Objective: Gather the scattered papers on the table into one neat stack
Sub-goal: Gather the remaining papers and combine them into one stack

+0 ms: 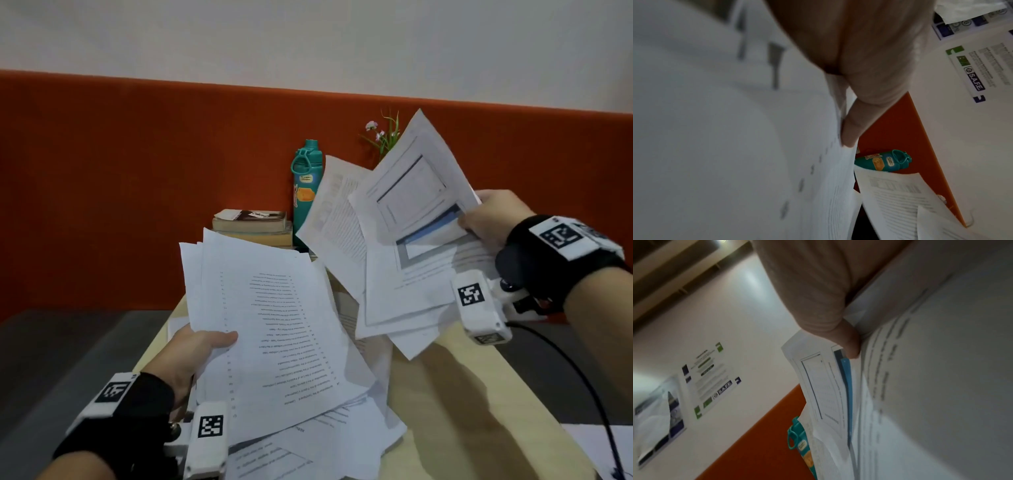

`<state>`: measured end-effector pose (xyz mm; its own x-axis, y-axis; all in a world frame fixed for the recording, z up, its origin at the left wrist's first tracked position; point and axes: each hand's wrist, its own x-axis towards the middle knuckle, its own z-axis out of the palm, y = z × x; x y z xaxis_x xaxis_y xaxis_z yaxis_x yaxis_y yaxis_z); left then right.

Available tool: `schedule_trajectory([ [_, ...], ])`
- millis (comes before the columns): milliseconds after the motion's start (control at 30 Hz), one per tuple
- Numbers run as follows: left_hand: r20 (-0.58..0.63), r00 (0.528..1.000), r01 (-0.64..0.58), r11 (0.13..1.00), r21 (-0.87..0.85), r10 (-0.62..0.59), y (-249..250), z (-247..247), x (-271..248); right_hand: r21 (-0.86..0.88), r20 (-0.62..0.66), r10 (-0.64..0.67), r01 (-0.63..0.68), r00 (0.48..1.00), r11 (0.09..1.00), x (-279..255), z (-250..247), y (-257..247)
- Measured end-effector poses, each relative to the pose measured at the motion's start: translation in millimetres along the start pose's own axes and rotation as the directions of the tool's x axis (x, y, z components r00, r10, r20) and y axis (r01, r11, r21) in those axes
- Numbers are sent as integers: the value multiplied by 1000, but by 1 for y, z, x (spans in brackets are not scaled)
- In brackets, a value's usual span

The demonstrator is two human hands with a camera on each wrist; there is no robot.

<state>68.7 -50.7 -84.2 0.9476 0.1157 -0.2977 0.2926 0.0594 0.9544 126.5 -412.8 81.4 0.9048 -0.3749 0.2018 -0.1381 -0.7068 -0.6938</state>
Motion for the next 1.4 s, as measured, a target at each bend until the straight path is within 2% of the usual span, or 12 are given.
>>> schedule_trajectory([
  [233, -12, 1000, -10, 999, 33, 10, 4, 4, 2, 163, -3, -31, 31, 1000, 986, 5, -1, -7],
  [367, -31, 999, 7, 1000, -1, -7, 0, 8, 4, 163, 215, 50, -87, 975, 983, -11, 37, 6],
  [567, 36, 999, -15, 975, -220, 23, 9, 17, -1, 83, 491, 136, -202, 861, 976, -61, 125, 36],
  [667, 67, 993, -87, 991, -98, 94, 13, 22, -1, 163, 568, 128, -263, 813, 951, -79, 150, 37],
  [733, 55, 992, -118, 993, 10, 117, 13, 23, 1, 201, 583, 87, -247, 808, 948, -81, 160, 37],
  [867, 51, 984, -175, 982, 71, 172, 18, 18, 2, 303, 545, 24, -224, 838, 926, -77, 159, 36],
  [933, 72, 970, -238, 969, 63, 234, 25, 14, 1, 417, 523, 18, -274, 852, 867, -75, 152, 37],
  [1033, 83, 946, -314, 949, -14, 314, 35, 10, -3, 586, 575, -52, -366, 817, 723, -76, 141, 28],
  [1133, 146, 937, -318, 948, -16, 317, 41, 15, -4, 683, 580, -109, -408, 808, 606, -73, 138, 18],
  [1200, 147, 936, -322, 947, -16, 320, 45, 17, -3, 707, 545, -128, -372, 829, 602, -70, 132, 13],
  [1300, 181, 936, -300, 953, -37, 302, 53, 17, -2, 729, 558, -207, -356, 803, 585, -69, 123, 11],
  [1400, 200, 930, -313, 950, -3, 307, 59, 21, -1, 708, 560, -223, -321, 798, 629, -74, 118, 11],
])
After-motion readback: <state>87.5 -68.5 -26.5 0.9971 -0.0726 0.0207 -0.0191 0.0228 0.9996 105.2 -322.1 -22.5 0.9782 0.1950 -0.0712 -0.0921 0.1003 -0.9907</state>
